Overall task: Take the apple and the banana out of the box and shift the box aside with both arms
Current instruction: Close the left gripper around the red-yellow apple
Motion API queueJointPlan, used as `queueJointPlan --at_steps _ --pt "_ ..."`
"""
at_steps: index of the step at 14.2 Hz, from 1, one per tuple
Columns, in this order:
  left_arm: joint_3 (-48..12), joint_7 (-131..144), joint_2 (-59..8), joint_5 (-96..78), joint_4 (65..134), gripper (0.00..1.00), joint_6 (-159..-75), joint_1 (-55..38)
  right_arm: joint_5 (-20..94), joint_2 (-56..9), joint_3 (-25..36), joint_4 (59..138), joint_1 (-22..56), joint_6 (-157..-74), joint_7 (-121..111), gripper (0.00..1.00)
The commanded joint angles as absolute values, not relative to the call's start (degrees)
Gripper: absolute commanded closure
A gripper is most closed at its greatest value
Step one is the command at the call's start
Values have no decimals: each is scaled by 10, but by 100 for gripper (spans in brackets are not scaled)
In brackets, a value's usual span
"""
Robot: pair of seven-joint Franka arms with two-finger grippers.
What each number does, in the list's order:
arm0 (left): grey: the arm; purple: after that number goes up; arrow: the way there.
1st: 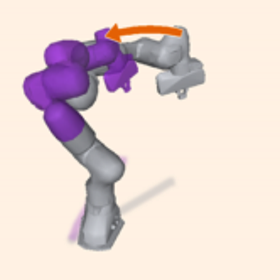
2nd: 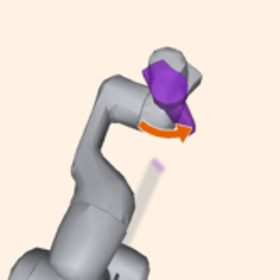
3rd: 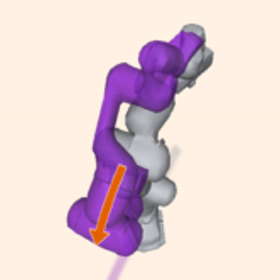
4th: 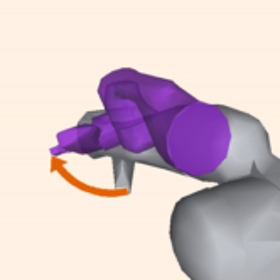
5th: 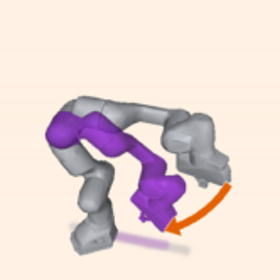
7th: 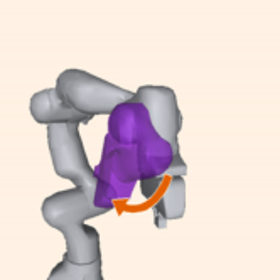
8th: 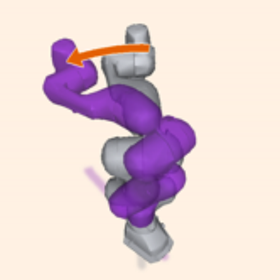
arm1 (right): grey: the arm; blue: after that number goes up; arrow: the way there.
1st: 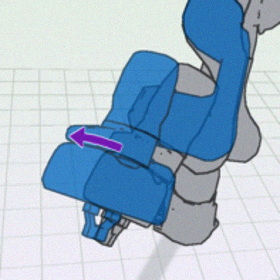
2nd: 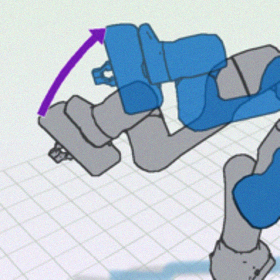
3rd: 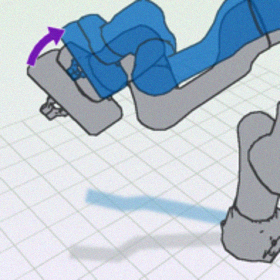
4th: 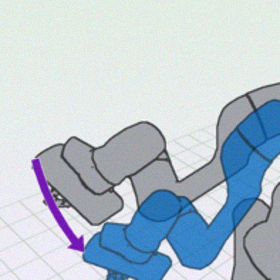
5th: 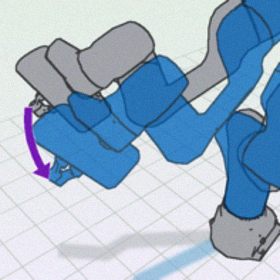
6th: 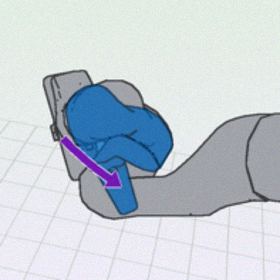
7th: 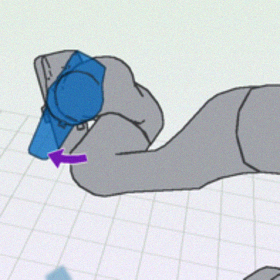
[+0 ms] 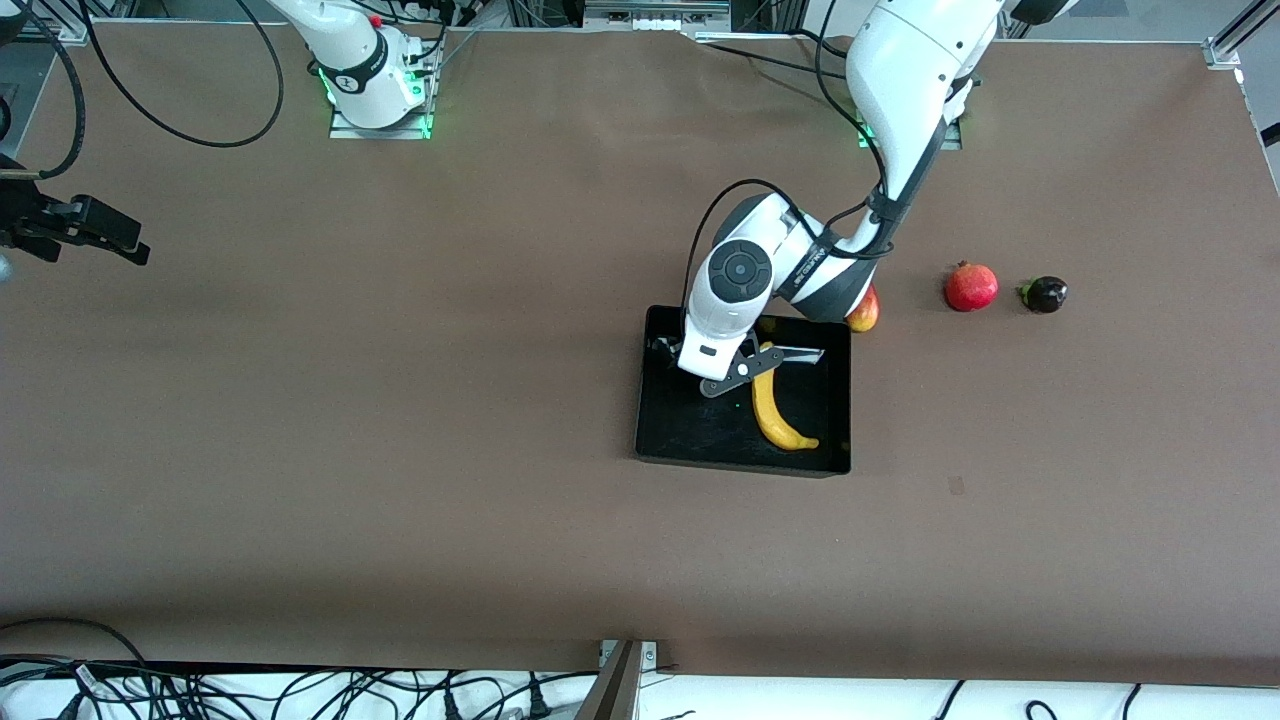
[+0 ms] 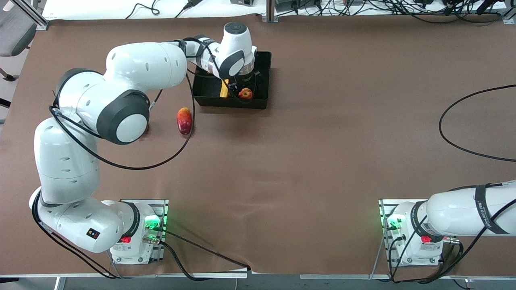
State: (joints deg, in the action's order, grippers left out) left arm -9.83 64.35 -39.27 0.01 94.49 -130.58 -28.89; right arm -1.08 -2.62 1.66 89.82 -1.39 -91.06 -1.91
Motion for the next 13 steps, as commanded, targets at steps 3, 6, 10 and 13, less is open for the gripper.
queueJointPlan --at_steps 3,6,10,13 --pt "-100 648 -402 -9 971 0 -1338 -294 -14 -18 11 904 -20 -912 -25 0" --pt "-100 648 -405 -10 971 71 -1338 -293 -15 -18 11 904 -20 -912 -25 0" --pt "-100 640 -402 -9 969 100 -1332 -292 -15 -18 11 904 -20 -912 -25 0" --pt "-99 640 -370 -10 958 100 -1287 -285 -15 -18 11 904 -20 -912 -25 0"
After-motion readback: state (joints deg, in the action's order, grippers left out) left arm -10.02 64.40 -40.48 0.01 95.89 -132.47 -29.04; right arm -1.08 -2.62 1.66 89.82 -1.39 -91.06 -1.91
